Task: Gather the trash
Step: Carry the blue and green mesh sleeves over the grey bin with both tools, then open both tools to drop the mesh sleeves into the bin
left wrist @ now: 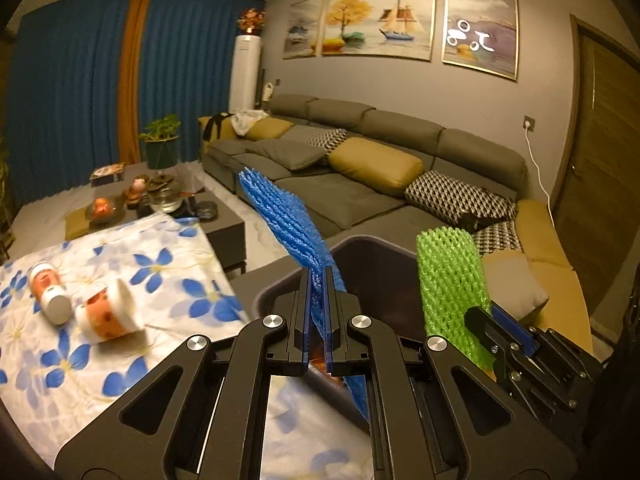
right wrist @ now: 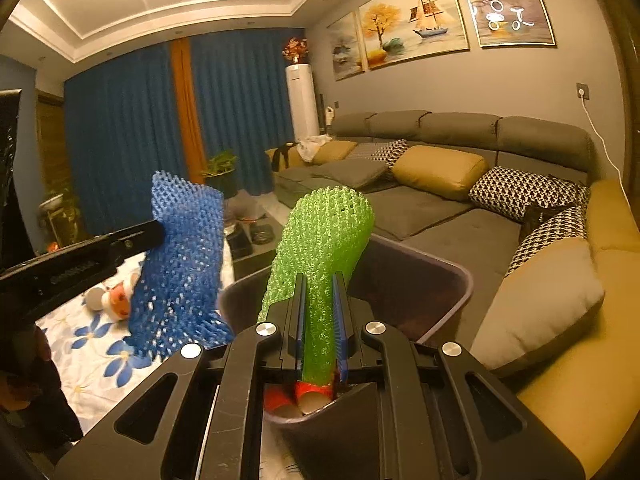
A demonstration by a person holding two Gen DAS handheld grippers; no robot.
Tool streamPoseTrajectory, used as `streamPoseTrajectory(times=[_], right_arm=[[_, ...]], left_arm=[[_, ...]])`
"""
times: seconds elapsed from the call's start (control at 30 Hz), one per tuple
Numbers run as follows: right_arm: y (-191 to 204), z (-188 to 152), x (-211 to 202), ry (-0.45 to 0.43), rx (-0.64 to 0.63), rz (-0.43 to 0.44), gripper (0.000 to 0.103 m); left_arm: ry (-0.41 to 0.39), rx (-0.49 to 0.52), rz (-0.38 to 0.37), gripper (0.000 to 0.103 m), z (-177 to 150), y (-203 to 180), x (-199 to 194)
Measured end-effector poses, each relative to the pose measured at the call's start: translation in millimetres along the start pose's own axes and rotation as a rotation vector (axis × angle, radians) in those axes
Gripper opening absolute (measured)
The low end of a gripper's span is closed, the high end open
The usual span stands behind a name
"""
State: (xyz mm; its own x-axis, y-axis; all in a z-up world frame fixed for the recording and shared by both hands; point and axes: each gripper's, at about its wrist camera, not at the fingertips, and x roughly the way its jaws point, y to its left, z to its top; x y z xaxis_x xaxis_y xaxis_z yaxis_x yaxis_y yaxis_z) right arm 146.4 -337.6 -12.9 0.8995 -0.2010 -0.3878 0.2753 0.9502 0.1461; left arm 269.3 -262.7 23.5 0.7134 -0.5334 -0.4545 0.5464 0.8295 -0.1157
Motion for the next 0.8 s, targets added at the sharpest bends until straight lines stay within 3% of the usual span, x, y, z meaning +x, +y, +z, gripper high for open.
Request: streamPoseTrajectory(times=[0.27,0.8], right_arm=[[-8.7,0.8,19.2,0.022,0.012,-0.030,0.013],[-7.1,5.7,41.0,0.051,0.017,-0.049,0.014]], left_arm=[[0.032,0.034,-0.006,0.004,-1.8,-14.9,35.8],[0.100,0.006,-0.032,0.005,-6.4,-12.0,66.9]])
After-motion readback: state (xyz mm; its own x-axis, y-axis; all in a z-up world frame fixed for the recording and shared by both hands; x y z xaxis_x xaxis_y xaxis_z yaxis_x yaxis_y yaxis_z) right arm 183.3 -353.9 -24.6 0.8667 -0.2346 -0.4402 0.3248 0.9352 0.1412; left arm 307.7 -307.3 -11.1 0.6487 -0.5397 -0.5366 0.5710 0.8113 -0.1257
